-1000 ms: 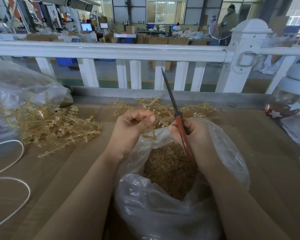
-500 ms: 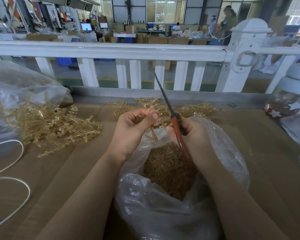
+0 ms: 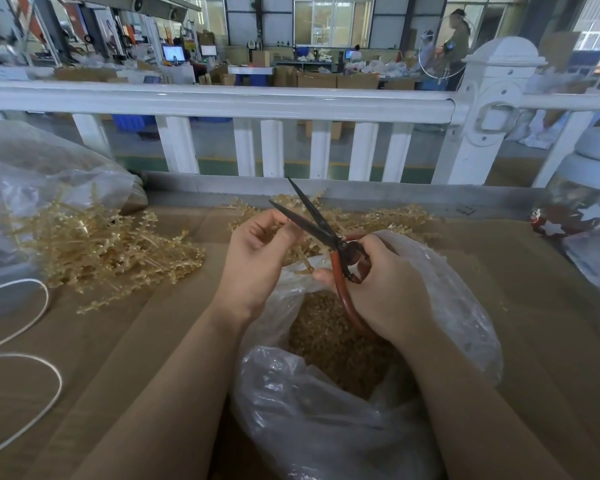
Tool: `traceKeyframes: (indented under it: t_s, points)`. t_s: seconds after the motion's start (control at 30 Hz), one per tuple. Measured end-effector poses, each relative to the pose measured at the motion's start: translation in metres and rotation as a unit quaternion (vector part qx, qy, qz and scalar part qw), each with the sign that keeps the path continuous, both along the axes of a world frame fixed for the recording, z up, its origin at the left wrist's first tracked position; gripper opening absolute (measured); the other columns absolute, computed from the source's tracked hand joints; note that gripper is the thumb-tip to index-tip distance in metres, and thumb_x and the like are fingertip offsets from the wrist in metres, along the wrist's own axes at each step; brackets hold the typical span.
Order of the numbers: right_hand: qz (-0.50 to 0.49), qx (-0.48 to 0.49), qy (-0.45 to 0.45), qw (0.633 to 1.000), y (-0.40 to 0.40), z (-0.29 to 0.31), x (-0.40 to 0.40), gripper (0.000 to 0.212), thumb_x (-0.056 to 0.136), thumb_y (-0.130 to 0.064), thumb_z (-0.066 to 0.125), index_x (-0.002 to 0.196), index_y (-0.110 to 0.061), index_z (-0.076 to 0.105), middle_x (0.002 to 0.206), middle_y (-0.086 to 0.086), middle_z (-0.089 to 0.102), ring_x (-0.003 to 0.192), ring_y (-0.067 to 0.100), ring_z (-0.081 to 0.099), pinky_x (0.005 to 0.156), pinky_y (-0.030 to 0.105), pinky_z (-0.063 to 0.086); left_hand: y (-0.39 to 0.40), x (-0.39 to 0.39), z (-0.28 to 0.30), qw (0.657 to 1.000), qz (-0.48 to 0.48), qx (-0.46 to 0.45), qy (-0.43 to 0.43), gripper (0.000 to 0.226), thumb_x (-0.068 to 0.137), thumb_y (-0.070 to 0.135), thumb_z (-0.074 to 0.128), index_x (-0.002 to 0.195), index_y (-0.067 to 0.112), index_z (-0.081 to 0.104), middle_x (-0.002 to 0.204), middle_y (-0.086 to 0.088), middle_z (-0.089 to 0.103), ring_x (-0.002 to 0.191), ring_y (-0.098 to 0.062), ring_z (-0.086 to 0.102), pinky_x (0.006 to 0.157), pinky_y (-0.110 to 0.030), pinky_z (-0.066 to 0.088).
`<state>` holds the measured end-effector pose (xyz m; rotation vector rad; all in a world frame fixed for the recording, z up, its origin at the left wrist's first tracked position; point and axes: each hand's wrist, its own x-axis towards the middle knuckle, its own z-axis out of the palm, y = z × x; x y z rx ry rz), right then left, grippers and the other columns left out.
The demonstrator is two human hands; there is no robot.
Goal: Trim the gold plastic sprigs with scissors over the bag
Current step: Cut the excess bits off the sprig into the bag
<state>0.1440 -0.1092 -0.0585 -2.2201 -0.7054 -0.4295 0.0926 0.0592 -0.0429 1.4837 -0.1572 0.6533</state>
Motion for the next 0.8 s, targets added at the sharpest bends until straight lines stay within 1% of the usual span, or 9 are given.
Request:
traceKeyframes:
  t_s: [0.1,0.2,0.3,0.37,0.43,0.5,0.57,0.7,0.8]
  points:
    - [0.008,0.004,-0.018,1.0,-0.0005,0.0002,-0.002,0.081,0.059,-0.103,0.031,0.097,-0.035,0.056,0.086,-0.024,0.061,0.075,-0.003,0.058,0.064,0.016,0.049,-0.0004,0.0,0.0006,1.0,0.007,-0.003,0.001,0.012,0.09,0.017,0.064,0.094,0.013,0.074,0.098,-0.003,0.076,0.096,-0.016,0.069,0.086,-0.021,0.051]
    - [0.002,0.0,-0.038,0.999,-0.0012,0.0014,-0.0028,0.081,0.062,-0.101,0.031,0.097,-0.033,0.057,0.085,-0.022,0.062,0.074,-0.003,0.058,0.063,0.017,0.049,0.0001,0.0,0.0003,1.0,0.006,0.004,-0.003,0.012,0.091,0.017,0.065,0.095,0.013,0.075,0.1,-0.005,0.076,0.097,-0.018,0.07,0.087,-0.023,0.052]
    - [-0.011,-0.002,-0.081,0.997,-0.0024,0.0022,-0.0047,0.071,0.068,-0.092,0.04,0.097,-0.03,0.061,0.081,-0.023,0.059,0.069,-0.002,0.056,0.059,0.013,0.045,0.0018,-0.0003,-0.0002,1.0,0.001,0.008,-0.007,0.013,0.093,0.016,0.066,0.097,0.008,0.074,0.101,-0.007,0.076,0.097,-0.018,0.069,0.088,-0.024,0.052]
    - [-0.018,0.006,-0.099,0.995,-0.0032,0.0019,-0.0054,0.066,0.072,-0.086,0.048,0.097,-0.028,0.064,0.08,-0.025,0.056,0.069,-0.001,0.055,0.058,0.01,0.041,0.0023,-0.0007,0.0001,1.0,0.0,0.01,-0.009,0.019,0.093,0.018,0.065,0.1,0.002,0.072,0.101,-0.007,0.075,0.096,-0.016,0.068,0.086,-0.022,0.051]
    - [-0.021,0.01,-0.11,0.994,-0.0034,0.001,-0.0054,0.061,0.073,-0.083,0.053,0.095,-0.027,0.065,0.08,-0.026,0.054,0.068,-0.001,0.054,0.057,0.01,0.04,0.0022,-0.0012,0.0002,1.0,-0.003,0.01,-0.012,0.022,0.094,0.017,0.063,0.102,-0.002,0.07,0.099,-0.005,0.074,0.093,-0.012,0.067,0.084,-0.019,0.049]
    - [-0.021,0.01,-0.116,0.993,-0.0028,0.0007,-0.0055,0.06,0.074,-0.081,0.053,0.091,-0.025,0.065,0.077,-0.026,0.053,0.064,0.0,0.054,0.056,0.011,0.041,0.0022,-0.0015,-0.0005,1.0,-0.006,0.012,-0.013,0.018,0.096,0.01,0.059,0.101,-0.005,0.068,0.094,0.0,0.073,0.088,-0.007,0.065,0.081,-0.015,0.048]
    - [-0.018,0.014,-0.119,0.993,-0.0025,0.0015,-0.0062,0.061,0.074,-0.083,0.051,0.088,-0.025,0.065,0.075,-0.025,0.053,0.061,0.0,0.053,0.055,0.01,0.04,0.0023,-0.0017,-0.001,1.0,-0.008,0.016,-0.014,0.014,0.097,0.005,0.057,0.1,-0.004,0.068,0.088,0.006,0.071,0.083,-0.003,0.063,0.078,-0.013,0.047]
    - [-0.007,0.022,-0.119,0.993,-0.003,0.002,-0.0065,0.052,0.074,-0.084,0.048,0.081,-0.032,0.054,0.073,-0.023,0.053,0.059,-0.001,0.049,0.054,0.011,0.039,0.0022,-0.0026,0.0001,1.0,-0.016,0.018,-0.015,0.014,0.097,0.001,0.054,0.101,-0.003,0.067,0.087,0.007,0.072,0.082,-0.002,0.063,0.078,-0.013,0.048]
    - [-0.011,0.014,-0.109,0.994,-0.0032,0.0006,-0.0046,0.062,0.073,-0.084,0.05,0.084,-0.025,0.064,0.073,-0.022,0.055,0.061,0.0,0.051,0.055,0.011,0.038,0.0028,-0.0035,0.0008,1.0,-0.021,0.018,-0.013,0.013,0.097,0.0,0.054,0.099,-0.001,0.066,0.083,0.011,0.07,0.079,-0.001,0.061,0.078,-0.014,0.047]
